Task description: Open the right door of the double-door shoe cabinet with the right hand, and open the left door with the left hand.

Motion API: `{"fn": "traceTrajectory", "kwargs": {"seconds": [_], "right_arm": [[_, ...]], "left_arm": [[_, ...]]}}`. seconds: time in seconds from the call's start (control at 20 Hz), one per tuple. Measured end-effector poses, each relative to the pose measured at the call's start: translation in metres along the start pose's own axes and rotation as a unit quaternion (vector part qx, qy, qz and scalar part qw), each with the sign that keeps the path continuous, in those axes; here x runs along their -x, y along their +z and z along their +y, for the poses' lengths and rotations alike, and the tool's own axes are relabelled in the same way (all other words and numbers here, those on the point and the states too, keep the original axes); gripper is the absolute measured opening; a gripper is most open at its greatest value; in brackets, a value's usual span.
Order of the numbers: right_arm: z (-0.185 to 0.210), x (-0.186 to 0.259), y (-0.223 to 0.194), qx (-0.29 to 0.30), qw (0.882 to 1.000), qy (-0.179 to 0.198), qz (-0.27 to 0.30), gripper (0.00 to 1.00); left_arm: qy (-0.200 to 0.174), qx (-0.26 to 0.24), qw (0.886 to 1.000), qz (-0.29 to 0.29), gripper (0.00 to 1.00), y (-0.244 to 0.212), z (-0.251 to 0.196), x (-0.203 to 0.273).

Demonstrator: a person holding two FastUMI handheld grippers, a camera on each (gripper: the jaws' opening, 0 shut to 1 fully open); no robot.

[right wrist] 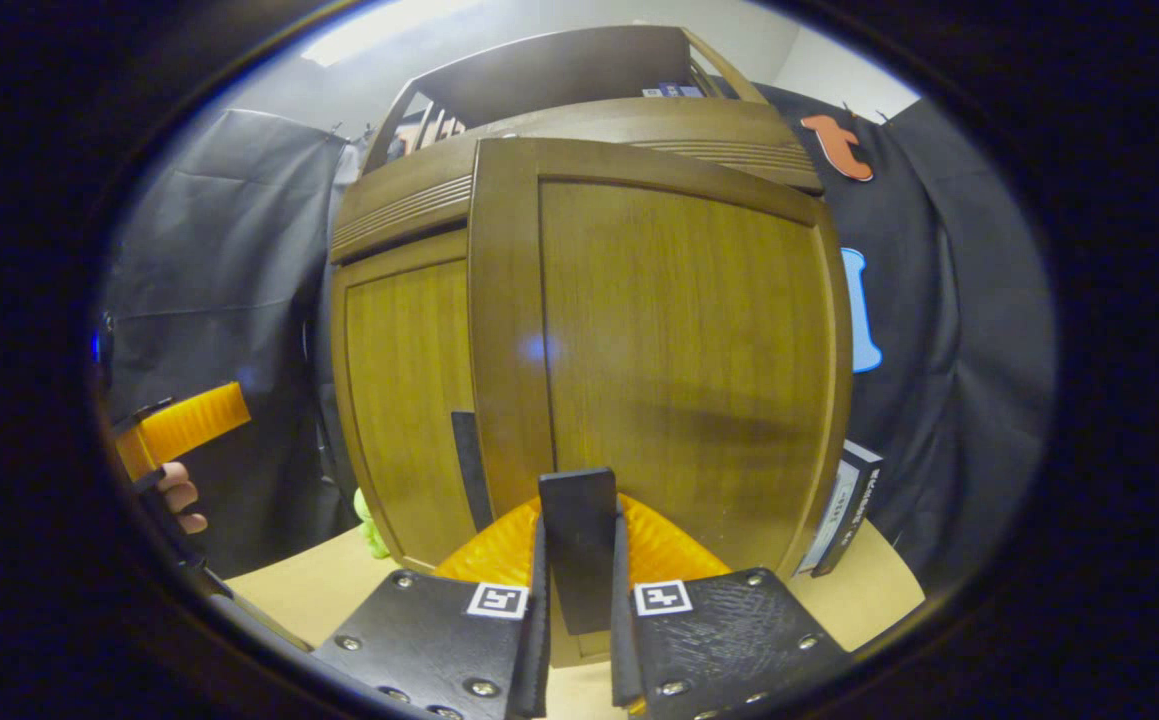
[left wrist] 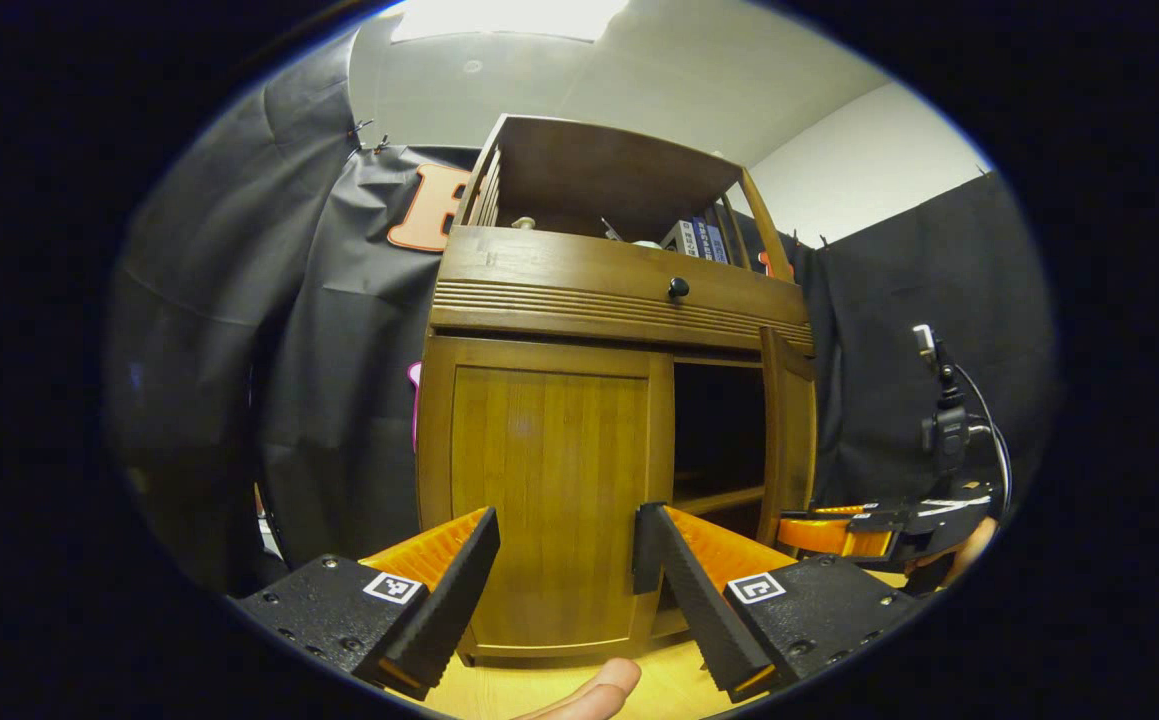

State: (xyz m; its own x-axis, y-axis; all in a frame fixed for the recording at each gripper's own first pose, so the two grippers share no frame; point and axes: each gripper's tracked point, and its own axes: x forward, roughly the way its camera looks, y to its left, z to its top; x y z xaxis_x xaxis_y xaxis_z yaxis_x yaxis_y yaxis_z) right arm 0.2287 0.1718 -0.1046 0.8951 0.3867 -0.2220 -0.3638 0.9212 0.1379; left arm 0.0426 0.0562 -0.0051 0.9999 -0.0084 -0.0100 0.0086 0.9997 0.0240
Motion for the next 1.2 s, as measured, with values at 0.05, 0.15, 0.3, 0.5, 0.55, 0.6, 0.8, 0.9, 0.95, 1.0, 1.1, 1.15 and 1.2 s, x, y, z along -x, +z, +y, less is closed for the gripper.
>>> {"fn": "traceTrajectory", "kwargs": {"seconds": [0.05,0.15,0.3,0.5,0.55,0.6,0.8,0.9,0.95,1.0,1.1,1.15,1.2], "right_arm": [[0.001,-0.001,0.0,0.0,1.0,0.004,0.001,0.24],[0.001,0.001,0.001,-0.006,1.0,0.007,0.003,0.24],[-0.002,0.004,0.005,0.005,1.0,-0.001,0.011,0.24],[-0.016,0.024,0.013,0.002,1.0,-0.013,0.009,0.24],[-0.024,0.036,0.005,0.002,1.0,-0.018,0.008,0.24],[-0.028,0.041,0.004,0.004,1.0,-0.023,0.008,0.24],[-0.047,0.055,0.004,0.006,0.999,-0.047,0.008,0.24],[-0.058,0.062,0.003,0.007,0.998,-0.062,0.008,0.24],[-0.064,0.065,0.003,0.007,0.998,-0.07,0.008,0.24],[-0.071,0.069,0.004,0.007,0.997,-0.081,0.005,0.23],[-0.091,0.076,0.001,0.003,0.995,-0.104,0.005,0.23],[-0.099,0.079,0.0,-0.005,0.994,-0.109,0.003,0.24],[-0.114,0.086,0.002,-0.002,0.991,-0.131,0.0,0.23]], "left_arm": [[0.0,0.001,1.0,0.004,0.95,-0.002,0.001,0.0],[0.003,0.003,1.0,0.011,0.92,-0.005,0.001,-0.002],[-0.003,0.002,1.0,0.019,0.92,-0.009,0.0,-0.001],[-0.008,-0.005,1.0,0.023,0.92,-0.011,-0.001,-0.001],[-0.009,-0.006,1.0,0.022,0.92,-0.012,-0.002,-0.001],[-0.01,-0.007,1.0,0.021,0.92,-0.012,-0.003,0.0],[-0.014,-0.011,1.0,0.024,0.92,-0.015,-0.006,0.001],[-0.015,-0.012,0.999,0.025,0.92,-0.016,-0.007,0.002],[-0.017,-0.013,0.999,0.026,0.92,-0.017,-0.007,0.002],[-0.019,-0.014,0.999,0.026,0.92,-0.016,-0.008,0.002],[-0.024,-0.015,0.999,0.027,0.92,-0.018,-0.011,0.002],[-0.027,-0.016,0.999,0.028,0.92,-0.019,-0.012,0.002],[-0.03,-0.017,0.999,0.03,0.92,-0.019,-0.014,0.002]]}}
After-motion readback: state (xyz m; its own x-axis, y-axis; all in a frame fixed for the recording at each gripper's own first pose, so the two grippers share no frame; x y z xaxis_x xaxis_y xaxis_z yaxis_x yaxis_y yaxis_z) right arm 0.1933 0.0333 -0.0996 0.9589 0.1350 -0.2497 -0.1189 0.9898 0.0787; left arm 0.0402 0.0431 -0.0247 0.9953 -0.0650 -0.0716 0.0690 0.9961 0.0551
